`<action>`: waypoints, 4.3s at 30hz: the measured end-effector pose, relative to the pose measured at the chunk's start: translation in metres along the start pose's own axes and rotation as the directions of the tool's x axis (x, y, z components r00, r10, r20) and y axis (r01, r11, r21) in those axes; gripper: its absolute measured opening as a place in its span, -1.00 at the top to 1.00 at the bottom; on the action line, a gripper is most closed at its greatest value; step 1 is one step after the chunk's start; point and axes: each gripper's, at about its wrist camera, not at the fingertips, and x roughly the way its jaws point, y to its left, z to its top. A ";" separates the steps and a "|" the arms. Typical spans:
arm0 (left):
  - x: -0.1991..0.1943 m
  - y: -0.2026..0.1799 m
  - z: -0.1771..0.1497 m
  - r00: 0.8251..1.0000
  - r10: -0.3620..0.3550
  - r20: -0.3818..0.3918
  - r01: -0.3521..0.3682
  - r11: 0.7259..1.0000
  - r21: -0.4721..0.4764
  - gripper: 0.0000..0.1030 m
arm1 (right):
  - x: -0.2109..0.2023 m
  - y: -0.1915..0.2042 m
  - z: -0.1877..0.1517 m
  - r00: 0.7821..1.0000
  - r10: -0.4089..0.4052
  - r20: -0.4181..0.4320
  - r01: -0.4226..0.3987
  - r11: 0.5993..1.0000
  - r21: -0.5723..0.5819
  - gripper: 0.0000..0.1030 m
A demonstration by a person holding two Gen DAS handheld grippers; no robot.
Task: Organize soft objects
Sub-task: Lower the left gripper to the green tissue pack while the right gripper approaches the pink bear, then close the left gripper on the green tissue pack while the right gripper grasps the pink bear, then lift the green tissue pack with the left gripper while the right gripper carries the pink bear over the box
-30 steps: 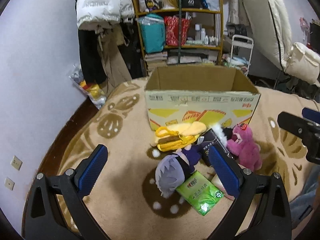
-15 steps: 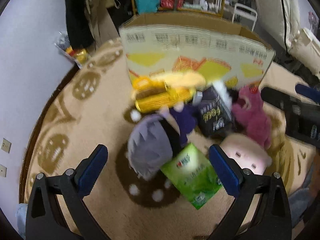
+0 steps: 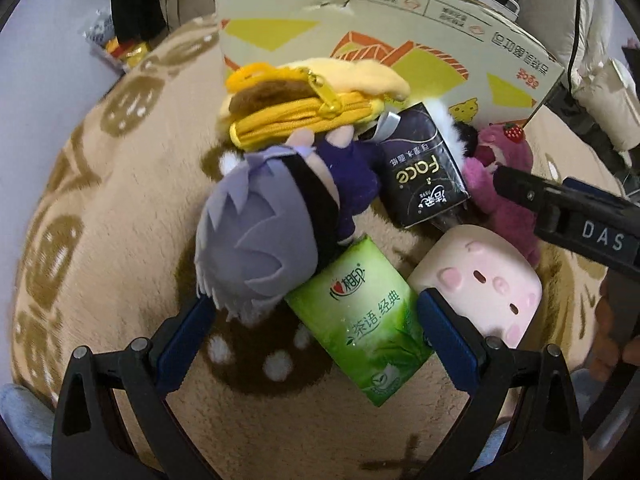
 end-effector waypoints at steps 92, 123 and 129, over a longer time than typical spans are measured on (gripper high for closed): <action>-0.003 -0.023 -0.017 0.997 0.056 -0.053 -0.045 0.983 0.179 -0.25 | 0.004 0.014 -0.021 0.989 0.134 -0.067 -0.135 0.991 -0.007 0.00; -0.174 0.006 -0.001 0.807 0.123 0.578 -0.254 0.955 0.151 -0.23 | -0.160 0.000 -0.026 0.877 0.129 0.463 -0.163 0.986 0.036 0.00; -0.192 0.000 0.029 0.766 0.107 0.634 -0.269 0.949 0.166 -0.23 | -0.177 0.006 -0.006 0.851 0.106 0.515 -0.118 0.993 -0.009 0.00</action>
